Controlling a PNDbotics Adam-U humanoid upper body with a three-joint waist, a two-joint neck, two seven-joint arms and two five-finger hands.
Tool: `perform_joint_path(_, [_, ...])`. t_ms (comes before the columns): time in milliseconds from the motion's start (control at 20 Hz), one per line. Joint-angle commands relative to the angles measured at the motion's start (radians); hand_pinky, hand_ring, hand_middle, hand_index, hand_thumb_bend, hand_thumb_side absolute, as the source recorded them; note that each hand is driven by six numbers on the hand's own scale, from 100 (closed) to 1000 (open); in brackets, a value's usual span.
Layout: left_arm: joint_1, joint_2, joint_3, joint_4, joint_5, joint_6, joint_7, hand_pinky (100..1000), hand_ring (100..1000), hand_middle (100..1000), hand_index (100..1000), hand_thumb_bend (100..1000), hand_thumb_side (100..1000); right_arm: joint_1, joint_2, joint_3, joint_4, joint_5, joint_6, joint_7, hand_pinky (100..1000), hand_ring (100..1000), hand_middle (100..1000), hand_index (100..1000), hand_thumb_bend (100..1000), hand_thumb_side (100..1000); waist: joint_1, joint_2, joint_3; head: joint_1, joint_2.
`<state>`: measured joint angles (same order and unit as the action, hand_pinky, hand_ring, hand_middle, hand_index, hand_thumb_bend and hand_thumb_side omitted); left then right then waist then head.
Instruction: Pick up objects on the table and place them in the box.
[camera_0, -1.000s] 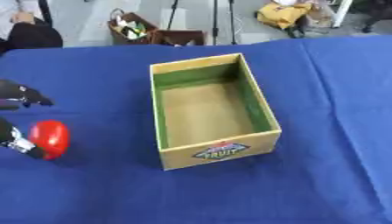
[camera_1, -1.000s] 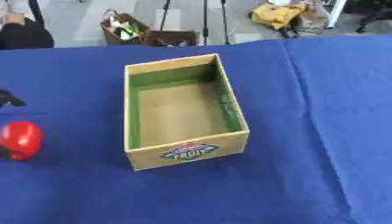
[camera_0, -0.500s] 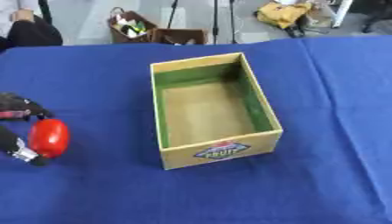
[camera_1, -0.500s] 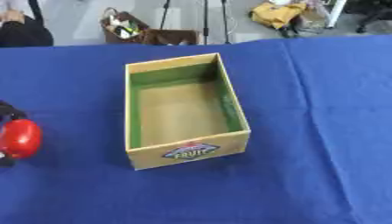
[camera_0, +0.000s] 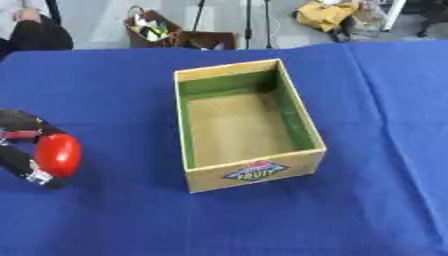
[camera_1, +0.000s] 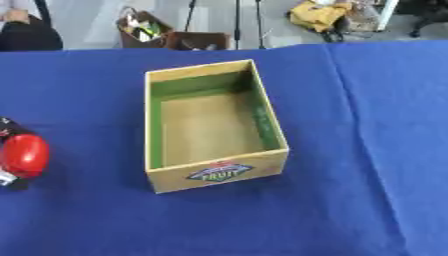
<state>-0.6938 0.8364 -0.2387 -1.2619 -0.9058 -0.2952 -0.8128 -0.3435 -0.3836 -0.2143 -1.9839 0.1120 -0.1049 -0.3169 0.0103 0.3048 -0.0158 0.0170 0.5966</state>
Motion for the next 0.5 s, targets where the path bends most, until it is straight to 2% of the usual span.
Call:
perform_joint_path(50, [-0.018,0.021,0.024,-0.012,0.002,-0.099,-0.094,537,707,729,982,665,809,-0.008,-0.016,-0.002,-0.016,-0.005,0.0,0.001,694,705,627,751,100,831,0.001,-0.015,-0.001,0.005,-0.003])
perform_joint_path(100, [-0.019,0.021,0.024,-0.014,0.003,-0.1,-0.094,505,681,701,955,635,792,-0.007,-0.015,-0.002,-0.016,-0.005,0.0,0.002,694,705,627,751,100,831,0.001,-0.015,-0.001,0.005,-0.003])
perform_joint_path(200, [-0.019,0.019,0.025,-0.021,0.009,-0.103,-0.094,408,600,608,871,511,730,-0.007,-0.015,-0.003,-0.016,-0.005,0.0,0.001,694,705,627,751,100,831,0.001,-0.014,0.0,0.005,-0.002])
perform_joint_path(250, [-0.019,0.019,0.027,-0.025,0.014,-0.104,-0.094,408,600,608,871,511,730,-0.007,-0.016,-0.003,-0.016,-0.005,0.0,0.001,694,705,627,751,100,831,0.001,-0.014,0.0,0.005,-0.002])
perform_joint_path(300, [-0.02,0.018,0.03,-0.03,0.021,-0.103,-0.094,316,532,522,774,382,676,-0.007,-0.015,-0.003,-0.016,-0.005,0.0,0.001,694,706,627,752,100,830,0.0,-0.014,0.001,0.005,-0.001])
perform_joint_path(350, [-0.021,0.017,0.033,-0.033,0.03,-0.101,-0.094,284,510,489,734,347,671,-0.006,-0.015,-0.003,-0.016,-0.005,0.0,0.002,694,706,627,752,100,831,0.0,-0.014,0.001,0.005,0.0])
perform_joint_path(400, [-0.022,0.016,0.036,-0.035,0.044,-0.095,-0.091,200,453,410,635,256,691,-0.006,-0.015,-0.003,-0.016,-0.005,0.001,0.002,694,706,627,752,100,831,0.0,-0.014,0.001,0.005,0.0])
perform_joint_path(500, [-0.023,0.016,0.041,-0.038,0.065,-0.08,-0.076,143,405,341,552,100,706,-0.005,-0.015,-0.003,-0.016,-0.005,0.001,0.002,694,706,627,752,100,831,0.0,-0.014,0.001,0.005,0.0])
